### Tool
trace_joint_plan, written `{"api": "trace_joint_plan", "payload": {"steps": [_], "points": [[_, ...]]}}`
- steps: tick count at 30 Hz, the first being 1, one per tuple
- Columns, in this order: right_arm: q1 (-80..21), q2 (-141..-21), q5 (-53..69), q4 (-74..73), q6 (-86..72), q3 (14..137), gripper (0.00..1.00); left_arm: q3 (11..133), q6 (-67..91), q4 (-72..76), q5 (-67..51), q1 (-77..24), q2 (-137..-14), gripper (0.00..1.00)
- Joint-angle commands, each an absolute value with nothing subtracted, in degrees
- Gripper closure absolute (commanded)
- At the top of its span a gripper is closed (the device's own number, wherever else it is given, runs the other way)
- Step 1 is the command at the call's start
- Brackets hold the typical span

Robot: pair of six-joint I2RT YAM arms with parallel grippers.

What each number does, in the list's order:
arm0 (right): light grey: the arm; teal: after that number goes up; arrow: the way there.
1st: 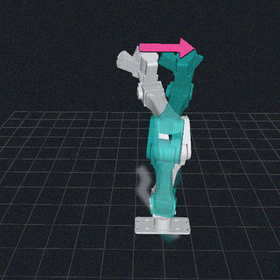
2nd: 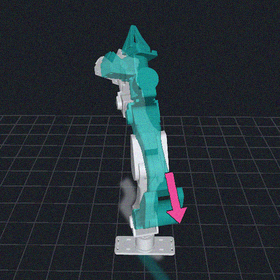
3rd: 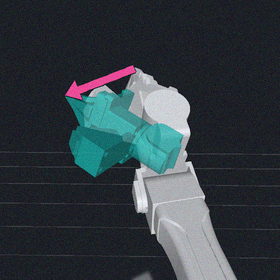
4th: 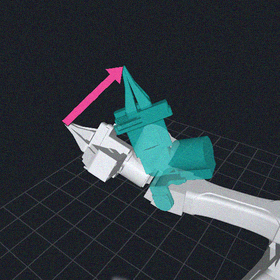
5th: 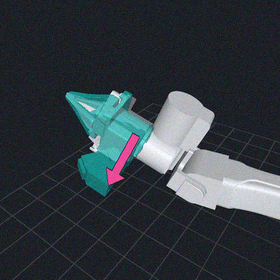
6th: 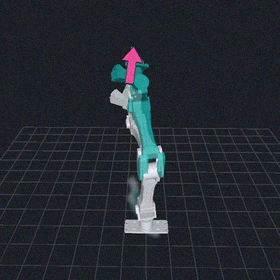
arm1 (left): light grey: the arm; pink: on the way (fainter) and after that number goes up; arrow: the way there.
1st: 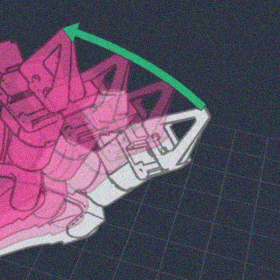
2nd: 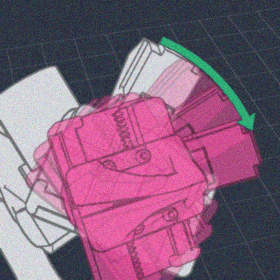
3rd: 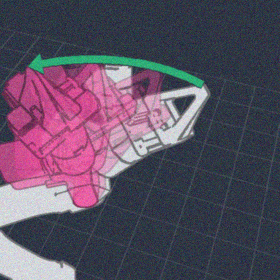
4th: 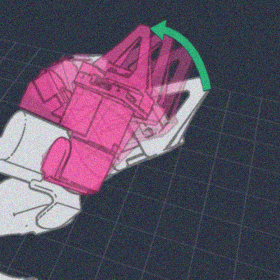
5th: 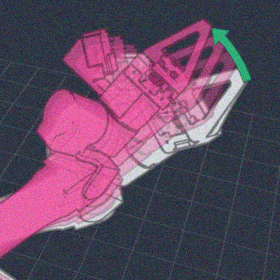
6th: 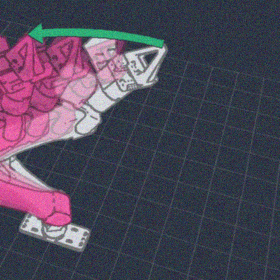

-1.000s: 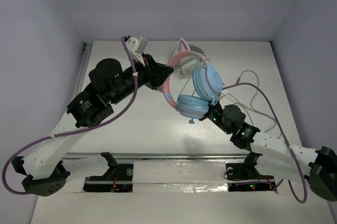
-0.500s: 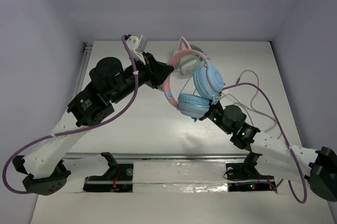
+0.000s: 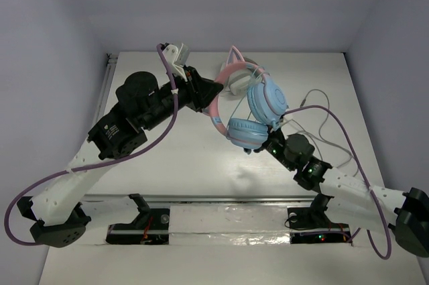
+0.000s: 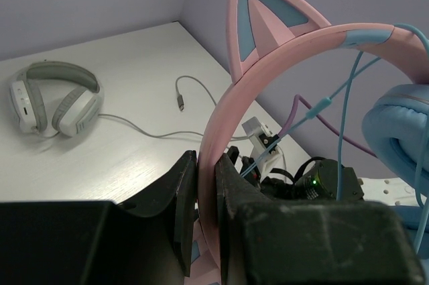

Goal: Wrap the headphones

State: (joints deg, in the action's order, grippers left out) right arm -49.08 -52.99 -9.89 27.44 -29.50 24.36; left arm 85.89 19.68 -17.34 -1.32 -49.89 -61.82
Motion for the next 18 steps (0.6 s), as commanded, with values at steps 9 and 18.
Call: {"api": "trace_joint_plan", "payload": {"steps": [9,18], "points": [[-48.69,-50.27,-11.16,28.13,-29.71,23.82,0.37,90.44,21.71,-10.46,-0.53,-50.19,-60.64,1.0],[-48.69,-47.55,-10.73,27.6,-31.73,21.1,0.36,91.67,20.83,-11.16,3.07,-50.19,-60.38,1.0]]}}
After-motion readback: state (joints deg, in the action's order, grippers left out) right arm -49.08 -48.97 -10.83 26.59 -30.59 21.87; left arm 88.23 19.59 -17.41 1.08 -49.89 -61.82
